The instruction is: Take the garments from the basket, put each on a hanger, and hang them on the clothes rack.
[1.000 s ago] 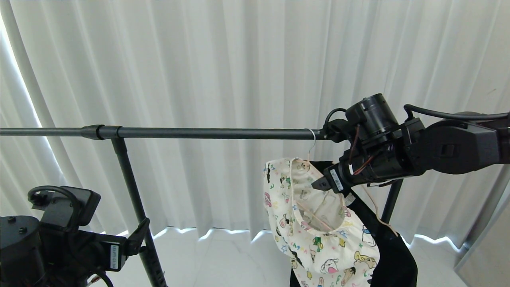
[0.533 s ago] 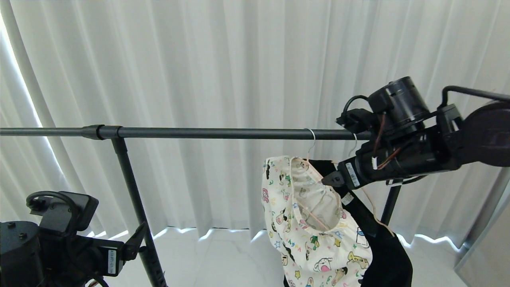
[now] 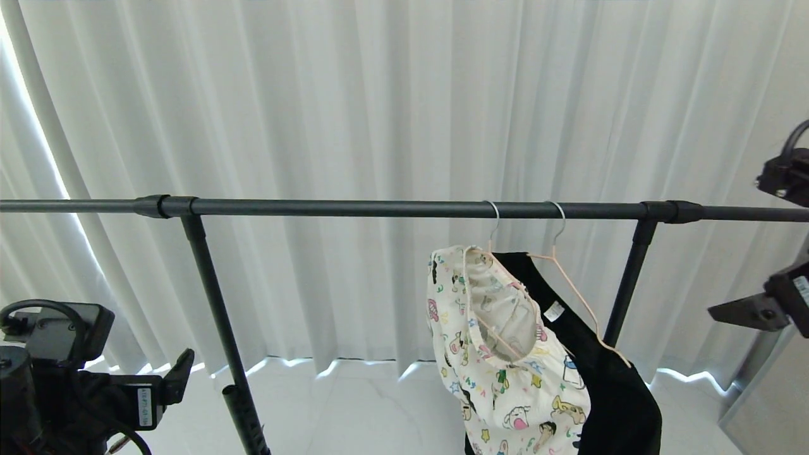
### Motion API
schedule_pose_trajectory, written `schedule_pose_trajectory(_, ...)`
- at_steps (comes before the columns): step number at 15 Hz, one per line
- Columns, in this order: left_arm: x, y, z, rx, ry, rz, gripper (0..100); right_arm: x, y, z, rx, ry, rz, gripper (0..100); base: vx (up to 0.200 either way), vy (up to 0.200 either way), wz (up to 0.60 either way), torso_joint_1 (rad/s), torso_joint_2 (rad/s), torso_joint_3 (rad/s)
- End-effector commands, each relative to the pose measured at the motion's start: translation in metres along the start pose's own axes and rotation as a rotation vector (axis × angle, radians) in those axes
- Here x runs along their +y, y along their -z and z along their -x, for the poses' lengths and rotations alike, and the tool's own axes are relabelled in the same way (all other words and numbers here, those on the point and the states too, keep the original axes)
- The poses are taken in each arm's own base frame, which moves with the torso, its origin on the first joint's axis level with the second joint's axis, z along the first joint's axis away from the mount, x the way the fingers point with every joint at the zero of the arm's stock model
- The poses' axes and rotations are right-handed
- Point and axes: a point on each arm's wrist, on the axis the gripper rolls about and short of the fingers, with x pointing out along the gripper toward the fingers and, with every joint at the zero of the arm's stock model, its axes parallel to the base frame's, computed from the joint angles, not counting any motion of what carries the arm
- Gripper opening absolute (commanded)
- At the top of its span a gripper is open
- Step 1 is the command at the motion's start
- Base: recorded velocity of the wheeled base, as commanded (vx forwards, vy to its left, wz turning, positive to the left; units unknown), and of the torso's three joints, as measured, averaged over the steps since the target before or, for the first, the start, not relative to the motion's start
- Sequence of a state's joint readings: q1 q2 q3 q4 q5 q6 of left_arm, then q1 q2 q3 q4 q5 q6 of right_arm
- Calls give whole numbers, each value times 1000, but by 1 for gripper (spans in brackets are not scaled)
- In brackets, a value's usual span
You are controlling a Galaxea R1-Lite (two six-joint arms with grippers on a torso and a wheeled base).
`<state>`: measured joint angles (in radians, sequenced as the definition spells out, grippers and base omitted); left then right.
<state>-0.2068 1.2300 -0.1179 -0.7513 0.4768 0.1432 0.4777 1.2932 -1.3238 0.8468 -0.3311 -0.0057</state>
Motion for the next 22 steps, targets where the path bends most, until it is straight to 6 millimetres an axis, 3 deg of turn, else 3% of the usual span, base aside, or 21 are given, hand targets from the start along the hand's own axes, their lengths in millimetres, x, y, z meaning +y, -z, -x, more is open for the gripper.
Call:
schedule_pose_trajectory(1, 5, 0, -1, 5, -33, 14, 100, -24, 29, 23, -82, 105, -10, 100, -200, 0, 0, -7, 2, -2)
schedule_pose_trajectory(10, 14, 1, 5, -19, -79, 41, 100, -33, 55, 4, -160, 271, 9, 100, -200, 0, 0, -1, -1, 5)
schedule_pose_trajectory(22, 15, 10, 11, -7, -77, 34, 100, -37, 65, 2, -214, 332, -2, 100, -200, 0, 0, 1, 3, 1)
